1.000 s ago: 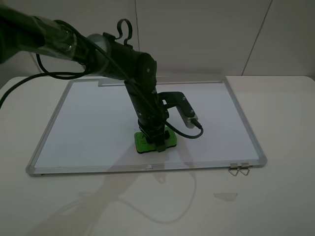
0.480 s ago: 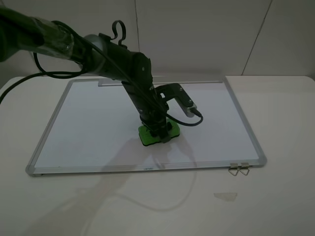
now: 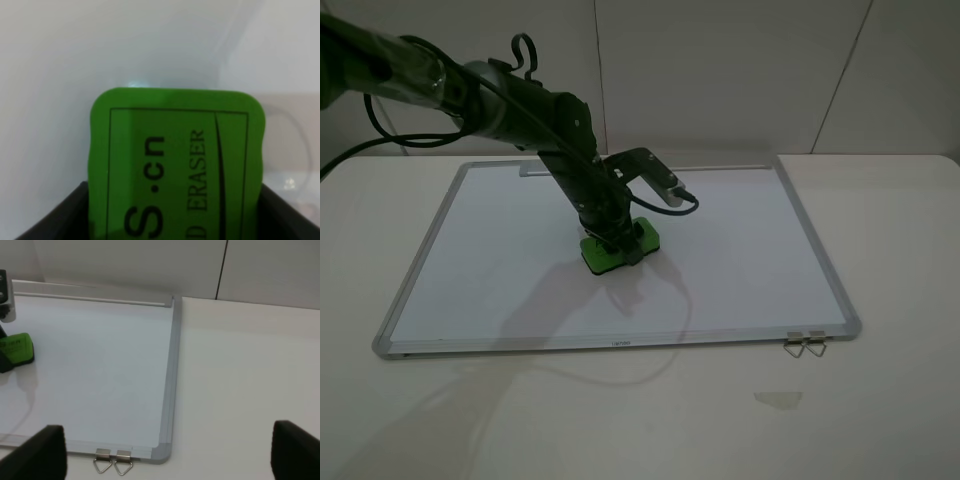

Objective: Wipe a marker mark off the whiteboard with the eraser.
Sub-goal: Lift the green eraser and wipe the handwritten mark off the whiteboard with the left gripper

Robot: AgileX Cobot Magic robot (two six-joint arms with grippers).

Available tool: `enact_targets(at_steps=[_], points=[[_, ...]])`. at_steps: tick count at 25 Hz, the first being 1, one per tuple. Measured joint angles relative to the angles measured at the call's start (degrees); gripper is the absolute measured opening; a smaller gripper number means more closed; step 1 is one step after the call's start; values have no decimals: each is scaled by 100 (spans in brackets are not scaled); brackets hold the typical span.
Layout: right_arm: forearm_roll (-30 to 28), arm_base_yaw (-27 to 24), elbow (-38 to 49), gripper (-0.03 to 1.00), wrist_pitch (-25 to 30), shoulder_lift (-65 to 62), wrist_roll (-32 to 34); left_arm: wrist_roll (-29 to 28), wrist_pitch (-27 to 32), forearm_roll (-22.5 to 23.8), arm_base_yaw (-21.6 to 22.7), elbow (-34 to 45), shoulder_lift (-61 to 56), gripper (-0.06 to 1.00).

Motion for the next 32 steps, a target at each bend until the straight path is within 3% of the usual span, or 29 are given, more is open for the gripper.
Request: enact_targets(at_steps=[7,16,18,22,32], points=[[0,0,0,82,0,0,0,-229,-241,12,230,379,-132,59],[0,0,0,82,0,0,0,-797,-2326,-339,307,2122,-826,59],[0,0,0,82,0,0,0,-916,-2424,-322,307,2213,-857,59],[0,0,0,82,0,0,0,-1020,-2142,-253,325,2039,-852,59],[0,0,0,82,0,0,0,-703,-339,54,374,580,-307,59]])
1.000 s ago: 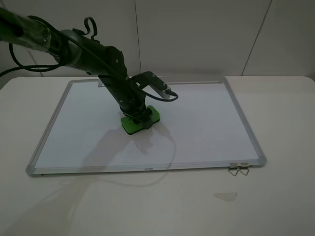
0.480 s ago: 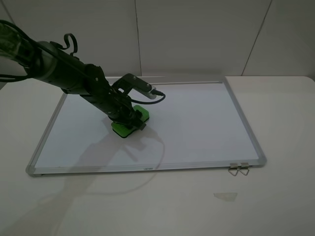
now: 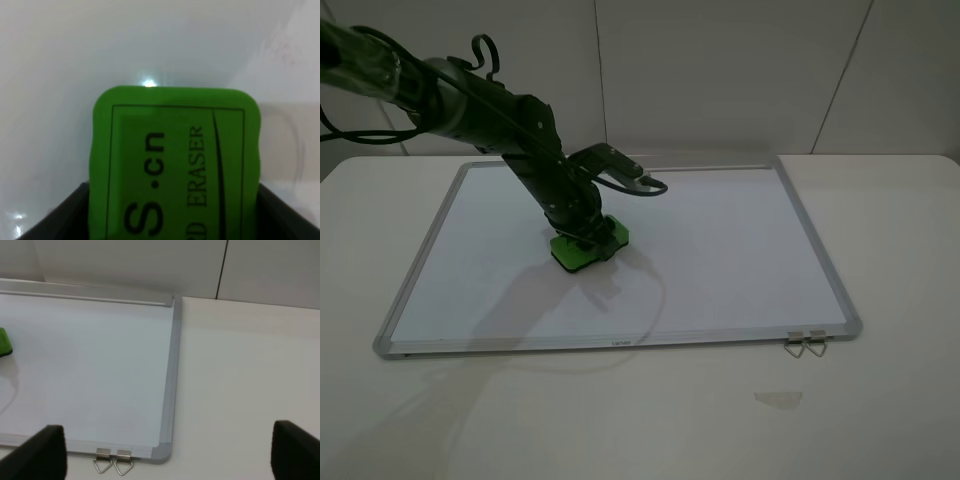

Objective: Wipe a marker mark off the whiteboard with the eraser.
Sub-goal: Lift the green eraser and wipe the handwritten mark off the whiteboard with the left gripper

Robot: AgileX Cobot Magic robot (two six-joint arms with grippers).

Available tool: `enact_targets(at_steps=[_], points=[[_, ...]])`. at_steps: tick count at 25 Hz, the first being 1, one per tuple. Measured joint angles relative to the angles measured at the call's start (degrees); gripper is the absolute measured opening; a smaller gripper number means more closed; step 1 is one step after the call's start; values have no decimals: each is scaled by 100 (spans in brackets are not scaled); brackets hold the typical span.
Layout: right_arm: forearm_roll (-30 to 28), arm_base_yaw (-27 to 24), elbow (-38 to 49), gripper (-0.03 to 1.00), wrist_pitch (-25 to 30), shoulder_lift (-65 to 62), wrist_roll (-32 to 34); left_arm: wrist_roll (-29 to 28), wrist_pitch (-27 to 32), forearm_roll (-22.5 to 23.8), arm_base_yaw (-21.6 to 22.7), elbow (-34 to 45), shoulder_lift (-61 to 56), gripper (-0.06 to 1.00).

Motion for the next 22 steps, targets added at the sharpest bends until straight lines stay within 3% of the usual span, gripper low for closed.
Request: enact_targets(at_steps=[8,18,22], points=[[0,0,0,82,0,0,0,90,201,-158,-201,-874,436,59],[0,0,0,82,0,0,0,102,199,-222,-210,-883,446,59],[0,0,0,82,0,0,0,142,-110,-283,-216,-455,269,59]])
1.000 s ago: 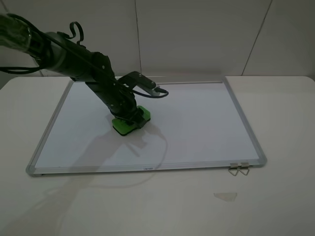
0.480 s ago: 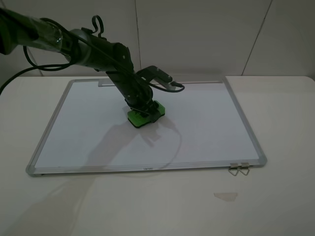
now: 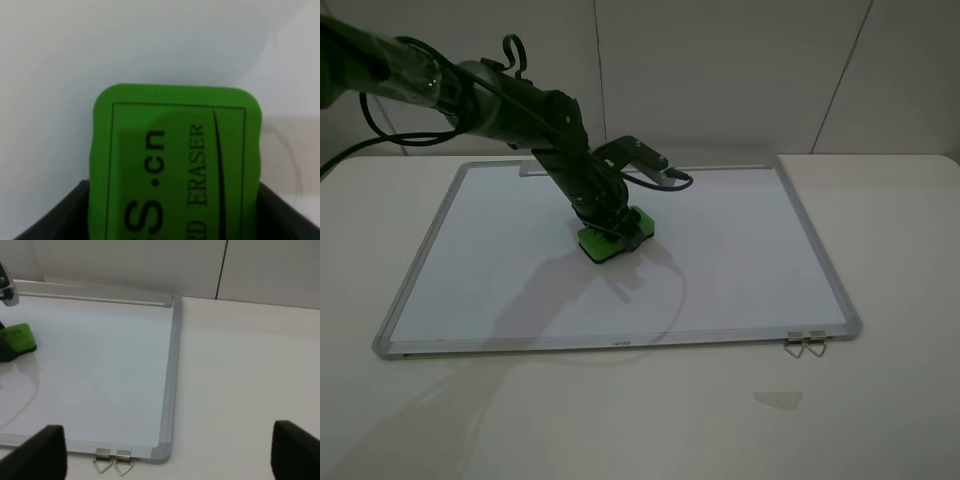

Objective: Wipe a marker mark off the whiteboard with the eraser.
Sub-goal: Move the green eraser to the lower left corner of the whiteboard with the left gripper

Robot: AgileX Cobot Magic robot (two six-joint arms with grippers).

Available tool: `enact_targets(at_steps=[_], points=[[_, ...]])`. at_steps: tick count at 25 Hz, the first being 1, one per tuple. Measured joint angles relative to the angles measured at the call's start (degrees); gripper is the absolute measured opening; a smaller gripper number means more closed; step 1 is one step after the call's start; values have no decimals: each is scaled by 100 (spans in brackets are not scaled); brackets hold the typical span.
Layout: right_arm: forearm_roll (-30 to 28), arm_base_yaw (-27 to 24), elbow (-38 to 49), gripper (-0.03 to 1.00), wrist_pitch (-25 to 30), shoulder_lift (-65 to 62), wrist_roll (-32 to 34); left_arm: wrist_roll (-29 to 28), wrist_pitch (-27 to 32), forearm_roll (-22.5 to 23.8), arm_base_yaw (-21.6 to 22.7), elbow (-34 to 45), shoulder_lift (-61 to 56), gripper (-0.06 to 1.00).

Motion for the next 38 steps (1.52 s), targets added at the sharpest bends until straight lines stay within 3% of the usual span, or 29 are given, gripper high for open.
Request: enact_targets(at_steps=[5,8,15,19,24,29,38], points=[[0,0,0,82,0,0,0,-8,-303,-32,15,756,-440,59],[0,0,0,82,0,0,0,-266,136,-43,148,952,-711,59],[0,0,0,82,0,0,0,-1479,1377,-44,1080,1232,-1454,59],[0,0,0,82,0,0,0,-2148,1467,-20,1718,1443,-2053,59],[0,0,0,82,0,0,0,-3154,740,501,2248,2583,-2921,59],[0,0,0,82,0,0,0,-4131,-183,1192,2287,3875,-3509,59],[0,0,0,82,0,0,0,-4334,-1764,1333,2287,5231,-3561,59]])
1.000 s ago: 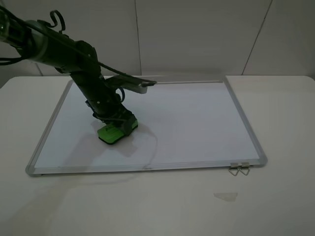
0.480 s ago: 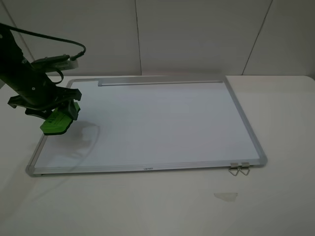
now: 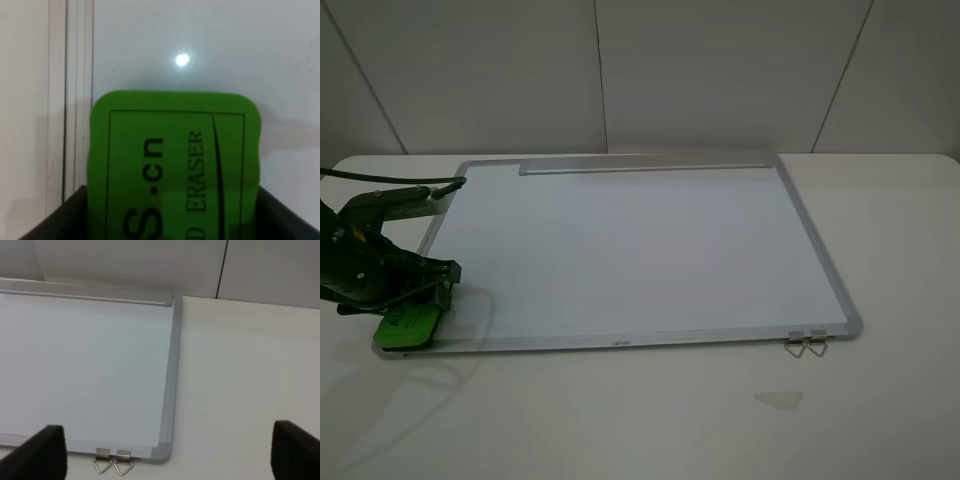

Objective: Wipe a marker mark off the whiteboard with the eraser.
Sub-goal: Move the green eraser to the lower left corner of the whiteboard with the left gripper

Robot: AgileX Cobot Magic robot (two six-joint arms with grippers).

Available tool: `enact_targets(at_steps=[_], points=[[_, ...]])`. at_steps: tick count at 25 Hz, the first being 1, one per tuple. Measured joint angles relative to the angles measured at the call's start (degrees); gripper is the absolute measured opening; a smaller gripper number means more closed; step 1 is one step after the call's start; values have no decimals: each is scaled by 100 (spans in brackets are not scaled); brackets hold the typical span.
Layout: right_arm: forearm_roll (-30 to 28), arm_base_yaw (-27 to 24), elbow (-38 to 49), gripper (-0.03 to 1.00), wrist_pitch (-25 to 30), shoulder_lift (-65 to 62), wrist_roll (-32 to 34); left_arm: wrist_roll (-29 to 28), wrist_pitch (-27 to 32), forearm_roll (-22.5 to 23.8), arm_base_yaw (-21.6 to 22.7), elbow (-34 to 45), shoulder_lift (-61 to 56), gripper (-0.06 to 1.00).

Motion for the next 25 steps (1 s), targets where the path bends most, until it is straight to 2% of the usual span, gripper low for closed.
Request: enact_targets(at_steps=[2,8,12,15,20,25], points=[[0,0,0,82,0,0,0,0,-212,0,0,108,-4,59],[0,0,0,82,0,0,0,13,-209,2,0,137,-4,59],[0,0,0,82,0,0,0,-22,-75,2,0,137,-4,70],[0,0,0,82,0,0,0,-22,27,2,0,131,-15,72],[0,0,0,82,0,0,0,-22,447,2,0,-39,-22,73],[0,0,0,82,0,0,0,-22,1698,46,0,-879,-22,73]])
